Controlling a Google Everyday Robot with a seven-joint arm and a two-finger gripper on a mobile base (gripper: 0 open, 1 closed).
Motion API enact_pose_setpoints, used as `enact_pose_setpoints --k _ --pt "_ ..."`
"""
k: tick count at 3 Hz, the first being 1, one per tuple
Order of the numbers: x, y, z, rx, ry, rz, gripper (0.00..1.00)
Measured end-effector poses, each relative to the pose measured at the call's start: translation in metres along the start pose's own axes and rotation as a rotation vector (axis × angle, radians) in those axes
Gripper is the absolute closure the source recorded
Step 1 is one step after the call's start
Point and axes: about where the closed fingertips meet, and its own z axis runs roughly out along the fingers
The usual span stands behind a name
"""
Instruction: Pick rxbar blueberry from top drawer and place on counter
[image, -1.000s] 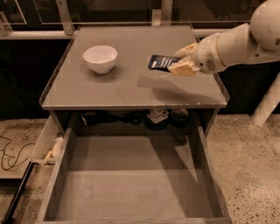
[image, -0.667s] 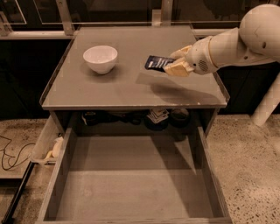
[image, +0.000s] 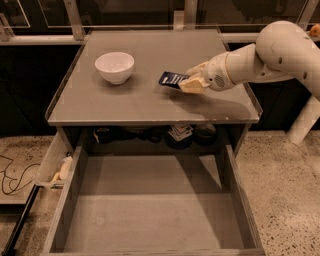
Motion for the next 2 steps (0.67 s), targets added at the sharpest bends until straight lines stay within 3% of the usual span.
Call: enact_pose_setpoints --k 1,2 --pt "0.0009 0.0000 0.0017 -0.003 0.000 0.004 1.00" --pt "0.0009 0.0001 0.0018 -0.003 0.000 0.004 0.81"
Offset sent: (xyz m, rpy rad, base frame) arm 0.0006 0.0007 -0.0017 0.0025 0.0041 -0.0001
